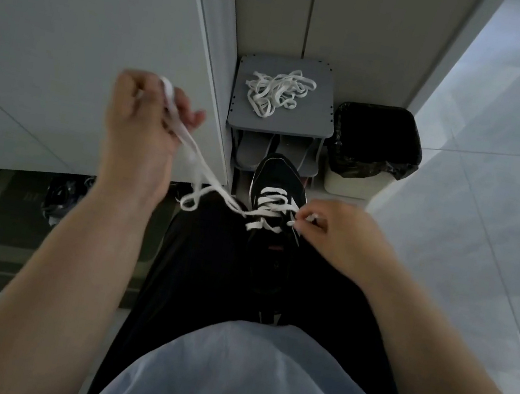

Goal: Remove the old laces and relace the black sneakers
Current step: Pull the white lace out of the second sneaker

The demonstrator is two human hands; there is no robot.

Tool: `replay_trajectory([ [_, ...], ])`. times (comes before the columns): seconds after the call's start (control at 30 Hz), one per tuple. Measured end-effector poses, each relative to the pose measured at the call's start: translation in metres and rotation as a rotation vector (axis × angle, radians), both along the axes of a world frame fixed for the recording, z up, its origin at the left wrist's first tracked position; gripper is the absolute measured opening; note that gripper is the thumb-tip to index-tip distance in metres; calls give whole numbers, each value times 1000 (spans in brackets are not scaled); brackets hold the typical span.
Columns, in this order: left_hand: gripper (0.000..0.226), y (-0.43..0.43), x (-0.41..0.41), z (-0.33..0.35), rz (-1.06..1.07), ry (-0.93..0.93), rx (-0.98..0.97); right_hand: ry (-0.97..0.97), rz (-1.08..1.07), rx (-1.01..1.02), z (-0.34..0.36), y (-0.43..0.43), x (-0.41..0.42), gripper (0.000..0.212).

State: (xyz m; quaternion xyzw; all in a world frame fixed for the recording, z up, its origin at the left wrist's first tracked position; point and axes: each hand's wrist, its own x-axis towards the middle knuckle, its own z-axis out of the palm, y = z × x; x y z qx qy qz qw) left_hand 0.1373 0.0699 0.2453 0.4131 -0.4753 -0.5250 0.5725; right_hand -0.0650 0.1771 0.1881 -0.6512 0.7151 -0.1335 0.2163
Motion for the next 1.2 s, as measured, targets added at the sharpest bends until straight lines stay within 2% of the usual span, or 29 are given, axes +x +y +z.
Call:
replay_trajectory([
  [0.1,24,-8,10,17,32,40,-82,62,-11,31,-12,-6,6,18],
  [0.2,21,-4,7,15,-35,-52,-4,-121,-142,-113,-3,-9,-4,13],
  [0.27,15,5,0,2,-144,-160,59,-379,-255,-258,13,-7,-12,11],
  [0.3,12,11,-4,-5,-215,-229,77,-555,-279,-323,21,-5,-14,16],
  [0.4,21,28,-16,-22,-389,-380,84,-1278,-220,-457,48,5,-21,24],
  [0.43,24,33,-20,-26,-434,-389,83,-1424,-187,-469,57,8,-23,21],
  [0.47,24,38,-24,-27,-486,-394,80,-1443,-172,-467,63,10,-26,18],
  [0.5,25,41,-27,-29,-548,-431,73,-1345,-177,-446,68,11,-27,17],
  [0.53,26,43,-29,-29,-625,-514,64,-1145,-181,-402,68,11,-28,18],
  [0.63,28,37,-29,-38,-767,-851,21,-401,-95,-67,50,10,-23,15],
  [0.7,23,29,-28,-49,-660,-985,-28,-110,-1,163,32,8,-19,12],
  [0.77,16,22,-30,-62,-542,-1059,-41,67,17,190,17,1,-14,18],
  [0.87,5,19,-35,-76,-492,-1127,5,36,-39,61,1,-17,-3,39],
  [0.93,3,20,-38,-81,-469,-1115,30,4,-8,108,-7,-27,8,46],
  [1.0,9,22,-39,-81,-431,-1096,52,6,-3,165,-13,-28,17,39],
  [1.07,13,24,-38,-81,-417,-1074,85,32,-46,130,-15,-21,22,26],
  [1.13,11,26,-38,-82,-420,-1089,91,42,-60,96,-14,-14,24,27],
  [1.2,10,29,-40,-83,-390,-1186,42,-17,-77,107,-11,-10,25,32],
])
